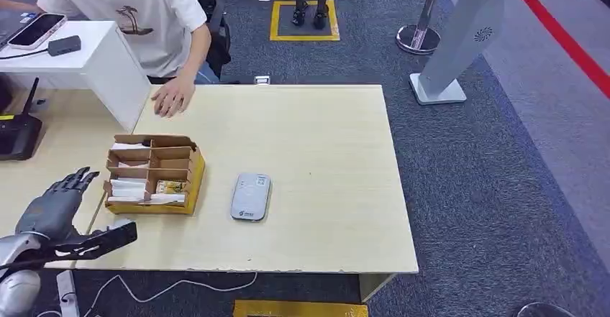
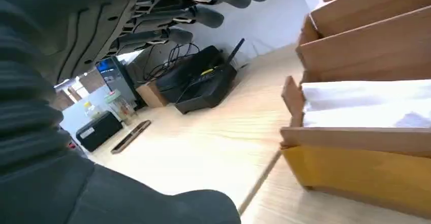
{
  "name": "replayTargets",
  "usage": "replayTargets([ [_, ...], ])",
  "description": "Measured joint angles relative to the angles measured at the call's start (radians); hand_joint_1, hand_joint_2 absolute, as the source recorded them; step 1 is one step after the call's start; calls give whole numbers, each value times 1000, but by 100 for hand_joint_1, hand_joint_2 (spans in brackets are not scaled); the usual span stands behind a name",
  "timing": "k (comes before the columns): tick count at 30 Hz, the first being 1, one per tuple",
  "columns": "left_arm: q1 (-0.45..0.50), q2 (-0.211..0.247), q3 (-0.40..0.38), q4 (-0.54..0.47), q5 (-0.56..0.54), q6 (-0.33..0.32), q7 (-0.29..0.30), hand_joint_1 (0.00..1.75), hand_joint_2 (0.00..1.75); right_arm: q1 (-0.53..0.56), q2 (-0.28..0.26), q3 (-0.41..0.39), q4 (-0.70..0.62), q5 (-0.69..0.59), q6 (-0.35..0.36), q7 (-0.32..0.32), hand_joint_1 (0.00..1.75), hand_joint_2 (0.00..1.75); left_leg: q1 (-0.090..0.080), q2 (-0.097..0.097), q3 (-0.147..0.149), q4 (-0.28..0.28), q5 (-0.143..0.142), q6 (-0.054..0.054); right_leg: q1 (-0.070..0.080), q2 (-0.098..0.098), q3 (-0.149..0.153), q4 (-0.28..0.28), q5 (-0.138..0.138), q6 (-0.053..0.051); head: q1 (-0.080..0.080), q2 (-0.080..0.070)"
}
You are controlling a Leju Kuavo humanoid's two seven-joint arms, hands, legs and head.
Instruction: Pass the card to the sensor for recognition and then transmit it.
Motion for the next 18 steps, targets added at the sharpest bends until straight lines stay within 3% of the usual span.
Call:
replayTargets([
  [10, -98, 73, -61, 58, 103, -21, -3, 0, 175, -9, 0, 21, 0, 10, 0, 2, 0, 0, 0, 0, 0, 0, 1, -1, 0, 0, 0, 0, 1, -1, 0, 0],
  [18, -136, 92, -87, 89, 125, -22, -3, 0, 175, -11, 0, 22, 0, 14, 0, 3, 0, 0, 0, 0, 0, 0, 1, -1, 0, 0, 0, 0, 1, -1, 1, 0],
])
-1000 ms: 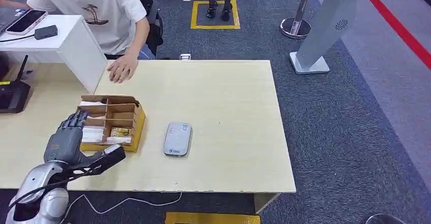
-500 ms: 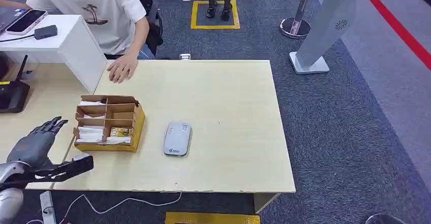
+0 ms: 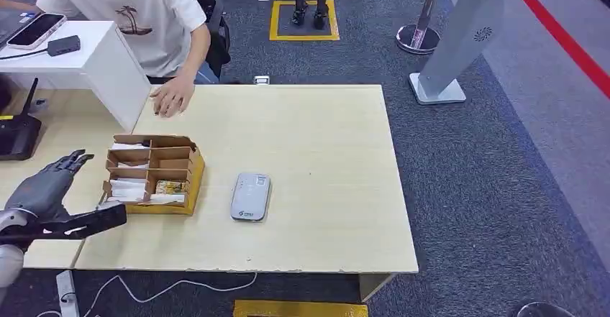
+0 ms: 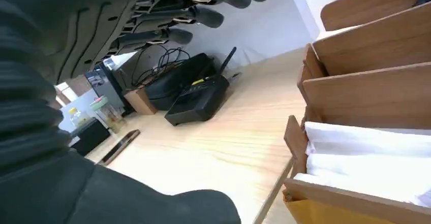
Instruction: Pass the card to the sensor for recognition and then transmit it.
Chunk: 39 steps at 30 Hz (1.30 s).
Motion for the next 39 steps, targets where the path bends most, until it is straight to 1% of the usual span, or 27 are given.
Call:
replayTargets([
  [16, -16, 5, -21, 25, 2, 1, 0, 0, 175, 0, 0, 7, 0, 0, 0, 1, 0, 0, 0, 0, 0, 0, 0, 0, 0, 0, 0, 0, 0, 0, 0, 0],
  [21, -48, -3, -44, 37, 11, 10, 6, 0, 175, -1, 0, 11, 0, 1, 0, 1, 0, 0, 0, 0, 0, 0, 0, 0, 0, -1, 0, 0, 0, 0, 0, 0],
  [25, -94, -27, -81, 72, 13, 16, 6, 0, 175, -8, 0, 16, 0, 2, 0, 1, 0, 0, 0, 0, 0, 0, 0, 0, 0, -1, 0, 0, 0, 0, 0, 0],
  [27, -107, -44, -95, 87, 18, 40, 6, 0, 175, -10, 1, 16, 0, -2, 0, 5, 0, 0, 0, 0, 0, 0, 0, 0, 0, -1, 0, 0, 0, 0, 0, 0],
  [31, -91, -84, -109, 86, 14, 101, 37, 0, 175, -6, 4, 16, 0, -16, 0, 7, 0, 0, 0, 0, 0, 0, 0, 0, 0, 0, 0, 0, 0, 0, 0, 0],
  [34, -72, -119, -121, 79, 10, 116, 43, 0, 175, -7, 7, 16, 0, -18, 0, 0, 0, 0, 0, 0, 0, 0, 0, 0, 0, -1, 0, 0, 0, 0, 0, 0],
  [39, -75, -175, -142, 80, 3, 127, 52, 0, 175, -16, 9, 16, 0, -16, 0, -15, 0, 0, 0, 0, 0, 0, 0, 0, 0, -1, 0, 0, 0, 0, 0, 0],
])
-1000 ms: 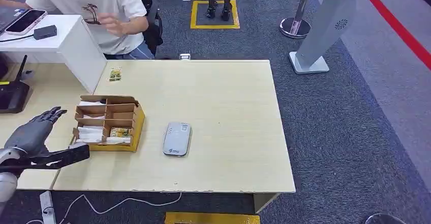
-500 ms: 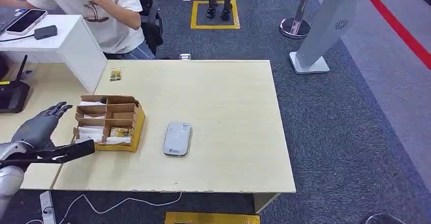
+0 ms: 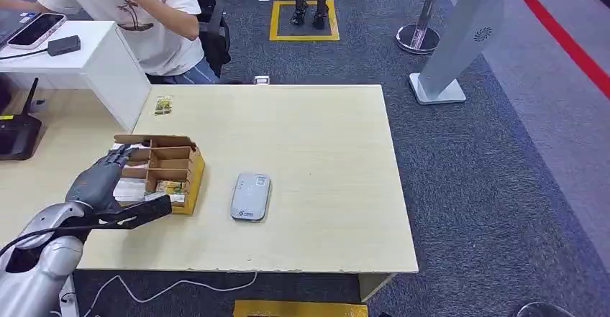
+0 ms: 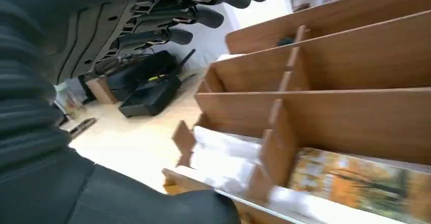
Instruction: Pass the card to the sensor for recognition and then transmit it.
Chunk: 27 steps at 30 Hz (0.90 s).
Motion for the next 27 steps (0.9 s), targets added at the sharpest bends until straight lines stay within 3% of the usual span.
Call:
replayTargets([
  [10, -12, -51, -14, 0, -2, 13, 0, 0, 175, 3, 3, 0, 0, -1, 0, 22, 0, 0, 0, 0, 0, 0, 0, 0, 0, 0, 0, 0, 0, 0, 0, 0],
  [27, -49, -55, -16, 0, -3, 11, 0, 0, 175, -2, 3, 0, 0, -4, 0, 22, 0, 0, 0, 0, 0, 0, 0, 0, 0, 0, 0, 0, 0, 0, 0, 0],
])
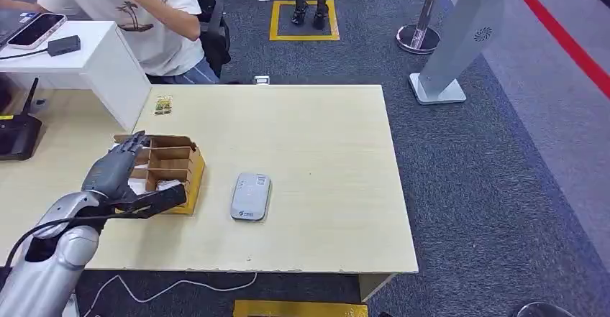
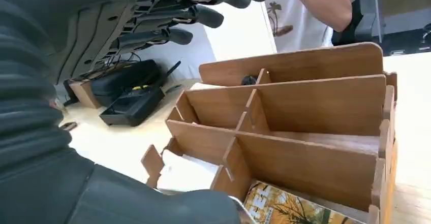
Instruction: Pass the card to the sensor for recognition and then transmit it.
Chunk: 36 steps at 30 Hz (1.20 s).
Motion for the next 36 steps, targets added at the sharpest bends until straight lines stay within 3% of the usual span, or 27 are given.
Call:
replayTargets([
  [36, -53, 11, -10, 19, 27, -32, 0, 0, 175, 0, 0, 0, 0, -1, 0, -3, 0, 0, 0, 0, 0, 0, 0, 0, 0, 0, 0, 0, 0, 0, 0, 0],
])
